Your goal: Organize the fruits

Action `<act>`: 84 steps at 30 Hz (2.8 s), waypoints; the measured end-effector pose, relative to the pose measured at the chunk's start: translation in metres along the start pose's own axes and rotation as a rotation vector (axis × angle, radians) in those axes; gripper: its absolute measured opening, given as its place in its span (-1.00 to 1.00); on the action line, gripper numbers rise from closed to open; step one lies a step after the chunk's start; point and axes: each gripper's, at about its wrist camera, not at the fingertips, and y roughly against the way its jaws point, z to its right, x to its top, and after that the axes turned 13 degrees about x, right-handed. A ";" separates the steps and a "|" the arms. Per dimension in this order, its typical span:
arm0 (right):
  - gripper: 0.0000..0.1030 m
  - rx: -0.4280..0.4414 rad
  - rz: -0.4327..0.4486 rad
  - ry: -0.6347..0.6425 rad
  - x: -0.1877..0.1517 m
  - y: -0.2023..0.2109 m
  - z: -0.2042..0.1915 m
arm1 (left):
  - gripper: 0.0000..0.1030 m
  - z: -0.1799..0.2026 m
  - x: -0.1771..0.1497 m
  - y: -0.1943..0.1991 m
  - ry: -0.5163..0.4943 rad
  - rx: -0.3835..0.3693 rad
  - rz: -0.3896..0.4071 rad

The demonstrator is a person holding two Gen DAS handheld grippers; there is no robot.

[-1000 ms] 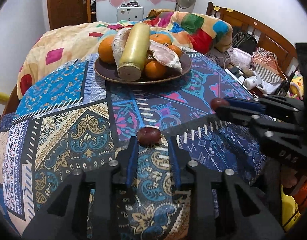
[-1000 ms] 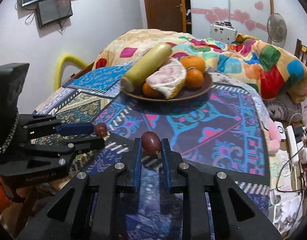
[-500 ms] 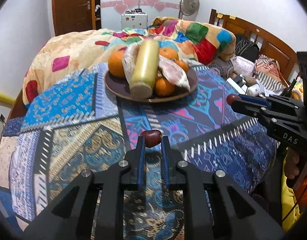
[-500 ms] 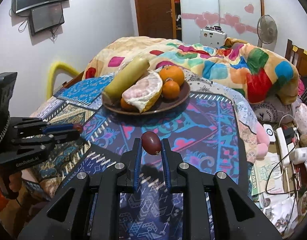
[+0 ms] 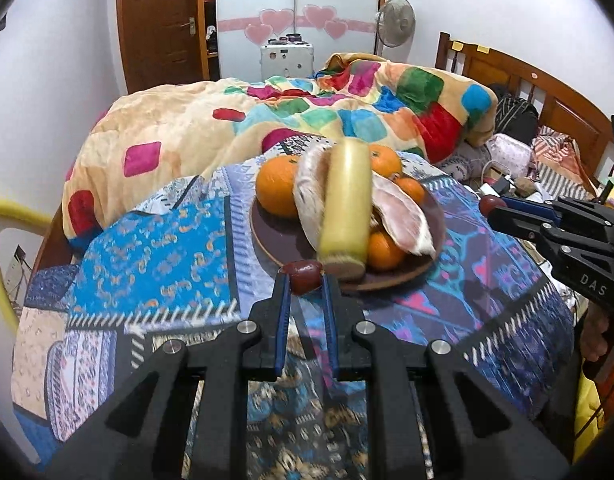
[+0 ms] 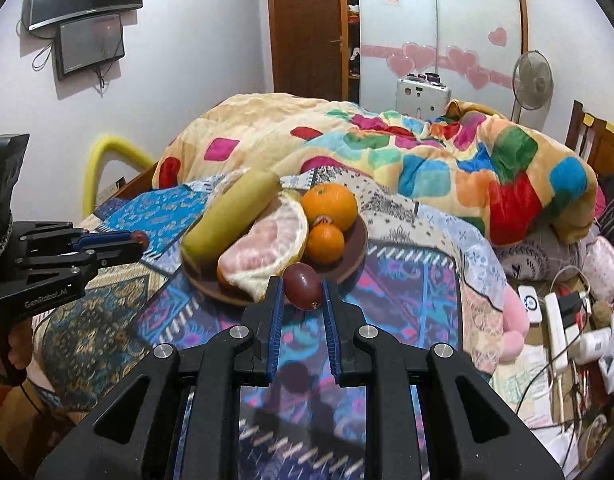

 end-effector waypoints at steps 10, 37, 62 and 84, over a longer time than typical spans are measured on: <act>-0.65 -0.017 -0.078 -0.014 0.008 -0.037 0.019 | -0.70 -0.004 0.020 -0.036 -0.022 -0.005 -0.023; -0.41 -0.041 -0.052 0.011 0.021 -0.027 0.013 | -0.28 -0.011 0.035 -0.008 0.007 -0.004 0.054; 0.24 -0.022 0.480 0.065 0.012 0.185 -0.104 | 0.76 0.003 -0.030 0.259 0.149 0.060 0.559; 1.00 -0.131 0.570 0.095 -0.012 0.211 -0.130 | 0.99 -0.005 -0.055 0.280 0.201 0.094 0.582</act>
